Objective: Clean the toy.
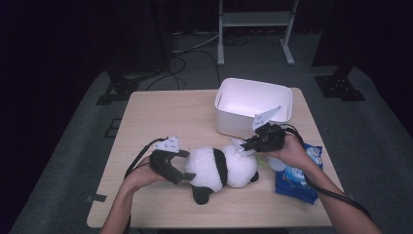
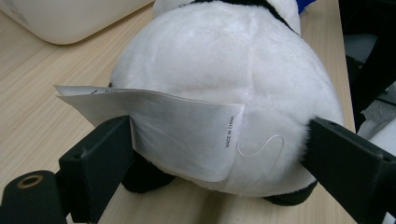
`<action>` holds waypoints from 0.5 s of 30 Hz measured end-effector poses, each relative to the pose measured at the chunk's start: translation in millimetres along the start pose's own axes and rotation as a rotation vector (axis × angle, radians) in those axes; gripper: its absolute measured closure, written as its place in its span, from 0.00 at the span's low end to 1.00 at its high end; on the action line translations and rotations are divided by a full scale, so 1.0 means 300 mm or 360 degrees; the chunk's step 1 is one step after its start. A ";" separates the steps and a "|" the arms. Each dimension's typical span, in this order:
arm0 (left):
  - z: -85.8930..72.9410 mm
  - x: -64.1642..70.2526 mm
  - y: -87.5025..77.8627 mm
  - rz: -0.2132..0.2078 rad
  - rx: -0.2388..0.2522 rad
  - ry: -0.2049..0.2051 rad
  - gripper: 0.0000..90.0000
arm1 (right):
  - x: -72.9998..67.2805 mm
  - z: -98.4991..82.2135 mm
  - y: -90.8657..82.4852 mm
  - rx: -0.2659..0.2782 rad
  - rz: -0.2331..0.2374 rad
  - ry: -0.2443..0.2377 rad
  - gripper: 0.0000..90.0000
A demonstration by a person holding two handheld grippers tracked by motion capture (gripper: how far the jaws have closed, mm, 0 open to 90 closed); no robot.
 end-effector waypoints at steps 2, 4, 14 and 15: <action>0.000 0.000 0.000 0.0000 0.0000 0.0003 0.10 | -0.009 0.023 0.018 -0.0005 0.0018 -0.0023 0.91; 0.000 -0.001 0.000 -0.0001 0.0000 0.0011 0.10 | -0.022 0.048 0.038 -0.0008 0.0036 -0.0049 0.91; 0.002 0.004 0.002 -0.0016 0.0007 0.0011 0.10 | -0.101 0.174 0.128 -0.0010 0.0151 -0.0172 0.91; 0.001 0.005 0.001 -0.0016 0.0010 0.0009 0.10 | -0.111 0.187 0.137 -0.0013 0.0165 -0.0178 0.91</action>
Point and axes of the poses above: each handheld gripper's, and its own axes: y roughly forward along the jaws, z roughly out of its top, x roughly to its right, the point moved 1 cm from there along y, roughly forward along the jaws, and after that the axes turned 2 degrees about -x, right-handed, at the moved point
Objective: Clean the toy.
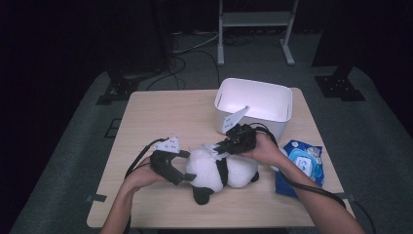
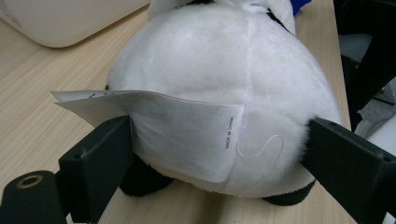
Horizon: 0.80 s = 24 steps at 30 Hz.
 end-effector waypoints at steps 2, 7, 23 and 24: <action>-0.002 0.002 0.000 -0.0002 0.0007 -0.0005 0.10 | -0.011 0.027 0.019 0.0002 0.0022 -0.0040 0.91; -0.003 0.002 -0.003 -0.0006 0.0002 0.0003 0.10 | -0.052 0.097 0.051 0.0016 0.0083 -0.0103 0.91; -0.008 0.002 -0.006 -0.0007 -0.0024 0.0025 0.10 | -0.184 0.099 0.077 -0.0005 0.0228 -0.0246 0.90; -0.009 0.002 -0.006 -0.0006 -0.0020 0.0022 0.10 | -0.187 0.091 0.073 -0.0007 0.0228 -0.0248 0.90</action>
Point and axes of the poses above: each handheld gripper's, and its own axes: y roughly forward along the jaws, z roughly out of its top, x roughly to its right, the point moved 1 cm from there along y, roughly forward along the jaws, and after that the axes turned 2 degrees about -x, right-handed, at the moved point
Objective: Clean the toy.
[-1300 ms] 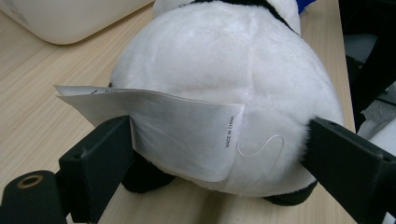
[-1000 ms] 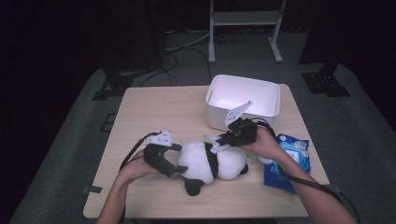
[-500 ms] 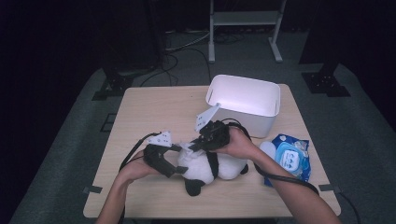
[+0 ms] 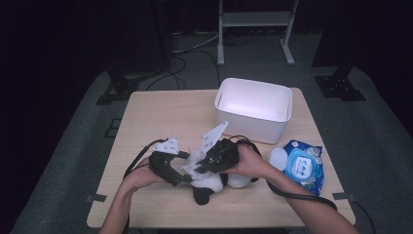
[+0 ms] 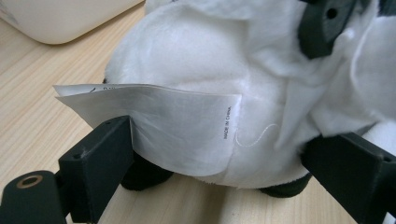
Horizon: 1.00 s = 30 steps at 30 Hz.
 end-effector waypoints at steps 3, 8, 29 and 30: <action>-0.002 -0.001 -0.001 0.0003 0.0004 -0.0009 0.10 | -0.018 -0.025 -0.011 -0.0012 0.0000 0.0002 0.90; 0.000 0.001 -0.001 0.0005 0.0000 -0.0007 0.10 | -0.048 -0.074 -0.017 -0.0044 0.0007 0.0008 0.90; 0.007 0.005 0.000 -0.0004 -0.0016 0.0000 0.10 | 0.138 -0.240 -0.197 -0.0025 -0.0293 0.0294 0.90; 0.008 0.005 0.000 -0.0004 -0.0017 0.0002 0.10 | 0.145 -0.246 -0.203 -0.0027 -0.0302 0.0306 0.90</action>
Point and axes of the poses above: each handheld gripper's, and its own axes: y roughly forward along the jaws, z roughly out of its top, x roughly to its right, the point moved 1 cm from there along y, roughly forward along the jaws, and after that the axes turned 2 degrees about -x, right-handed, at the moved point
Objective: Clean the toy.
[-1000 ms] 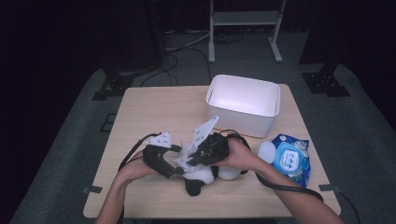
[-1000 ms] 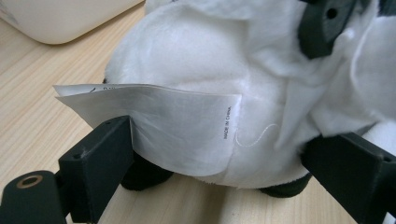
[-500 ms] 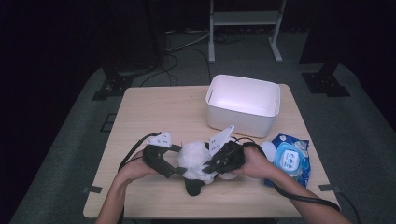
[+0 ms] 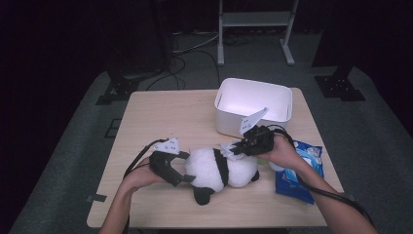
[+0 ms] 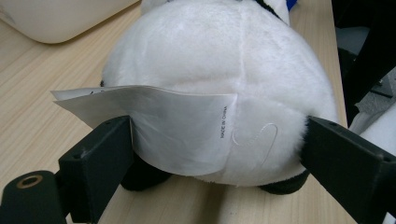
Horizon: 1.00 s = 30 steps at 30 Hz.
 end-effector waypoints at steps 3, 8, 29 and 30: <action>0.001 0.001 0.001 -0.0002 0.0000 0.0001 0.10 | 0.030 -0.023 -0.014 -0.0002 -0.0031 0.0043 0.90; 0.009 0.009 -0.001 -0.0001 -0.0012 0.0020 0.10 | 0.054 -0.068 -0.034 0.0000 -0.0043 0.0108 0.90; 0.079 0.044 -0.015 -0.0033 -0.0015 0.0040 0.09 | -0.086 -0.168 -0.048 0.0019 0.0066 0.0097 0.90; 0.079 0.044 -0.015 -0.0033 -0.0015 0.0040 0.09 | -0.086 -0.168 -0.048 0.0019 0.0066 0.0097 0.90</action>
Point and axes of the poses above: each handheld gripper's, and its own axes: y roughly forward along the jaws, z roughly out of its top, x roughly to its right, the point moved 1 cm from there along y, roughly forward along the jaws, and after that the axes turned 2 degrees about -x, right-handed, at the moved point
